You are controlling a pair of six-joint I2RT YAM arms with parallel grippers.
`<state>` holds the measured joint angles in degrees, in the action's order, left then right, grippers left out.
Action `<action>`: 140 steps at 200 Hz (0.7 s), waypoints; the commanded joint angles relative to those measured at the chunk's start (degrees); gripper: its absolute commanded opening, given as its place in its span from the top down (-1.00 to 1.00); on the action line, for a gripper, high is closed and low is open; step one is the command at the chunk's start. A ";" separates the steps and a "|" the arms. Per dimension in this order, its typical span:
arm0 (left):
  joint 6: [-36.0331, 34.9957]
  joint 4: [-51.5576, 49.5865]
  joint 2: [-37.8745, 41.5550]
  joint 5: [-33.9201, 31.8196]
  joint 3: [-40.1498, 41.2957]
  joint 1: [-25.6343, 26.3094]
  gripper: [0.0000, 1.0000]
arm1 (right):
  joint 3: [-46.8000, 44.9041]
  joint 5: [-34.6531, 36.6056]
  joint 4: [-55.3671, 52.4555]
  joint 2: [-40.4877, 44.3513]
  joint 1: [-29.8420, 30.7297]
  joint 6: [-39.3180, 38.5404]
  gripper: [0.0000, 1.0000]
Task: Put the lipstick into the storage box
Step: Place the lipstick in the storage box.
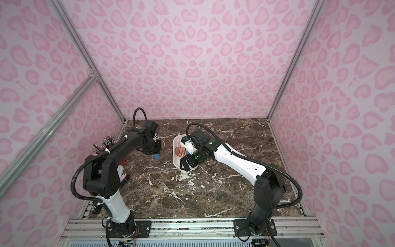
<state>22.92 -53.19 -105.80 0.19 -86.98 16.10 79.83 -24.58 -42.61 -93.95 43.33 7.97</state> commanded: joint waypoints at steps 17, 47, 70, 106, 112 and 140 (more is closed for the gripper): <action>2.87 -3.79 -7.34 0.02 -9.24 6.25 0.84 | -9.78 2.11 5.16 7.41 -0.26 3.93 -0.98; 4.14 -6.47 -13.90 -0.11 -17.44 10.54 0.84 | -15.73 3.30 5.72 13.36 -1.15 4.78 -0.98; 5.17 -8.21 -17.87 -0.01 -22.18 12.86 0.83 | -19.38 3.48 5.86 17.62 -2.89 4.87 -0.98; 6.59 -9.22 -22.10 0.16 -26.07 15.09 0.80 | -23.72 3.15 5.87 23.34 -5.73 4.56 -0.98; 6.83 -9.30 -22.49 0.09 -26.33 15.35 0.78 | -24.19 3.13 5.80 24.05 -5.99 4.39 -0.98; 7.62 -9.35 -23.38 0.15 -26.84 16.24 0.72 | -25.79 2.93 5.31 26.21 -7.36 3.31 -0.98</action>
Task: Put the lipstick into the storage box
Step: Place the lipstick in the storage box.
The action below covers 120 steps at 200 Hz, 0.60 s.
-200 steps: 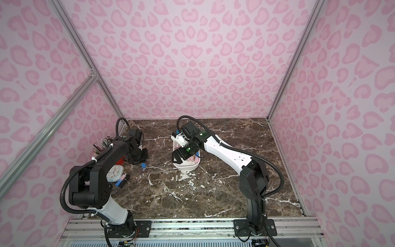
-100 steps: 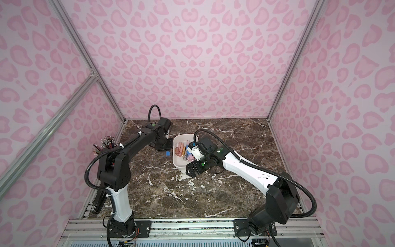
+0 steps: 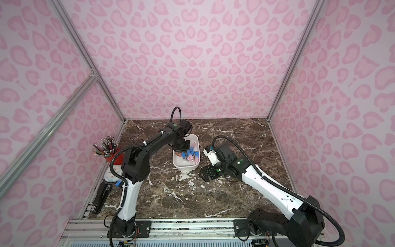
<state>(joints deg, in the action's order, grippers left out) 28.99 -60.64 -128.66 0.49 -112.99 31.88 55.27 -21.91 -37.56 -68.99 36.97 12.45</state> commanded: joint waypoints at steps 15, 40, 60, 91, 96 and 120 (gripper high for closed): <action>2.02 -1.94 -0.54 -0.23 -0.93 0.89 0.64 | -1.68 -0.36 -0.13 1.90 -1.88 -1.84 -0.98; 2.47 -2.24 0.78 -0.67 -0.76 1.39 0.38 | -2.19 -0.92 0.23 2.76 -3.00 -2.51 -0.98; 2.32 -2.06 3.34 -1.11 0.07 1.50 0.08 | -2.33 -1.33 1.07 2.51 -3.13 -2.84 -0.98; 0.42 -3.27 9.06 -2.86 3.45 1.43 0.02 | -1.93 -2.94 3.11 0.34 -3.12 -2.56 -0.98; -0.08 -3.34 10.40 -3.70 4.84 1.43 0.02 | -1.73 -3.11 3.40 -0.01 -3.12 -2.50 -0.98; -1.95 -1.90 19.59 -8.21 16.06 -0.15 0.00 | -0.72 -4.44 5.17 -2.22 -3.09 -2.16 -0.98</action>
<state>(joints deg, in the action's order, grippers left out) 29.63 -61.49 -115.72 -2.59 -104.27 33.04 53.67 -24.51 -35.68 -69.69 33.85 10.31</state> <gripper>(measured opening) 0.492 0.991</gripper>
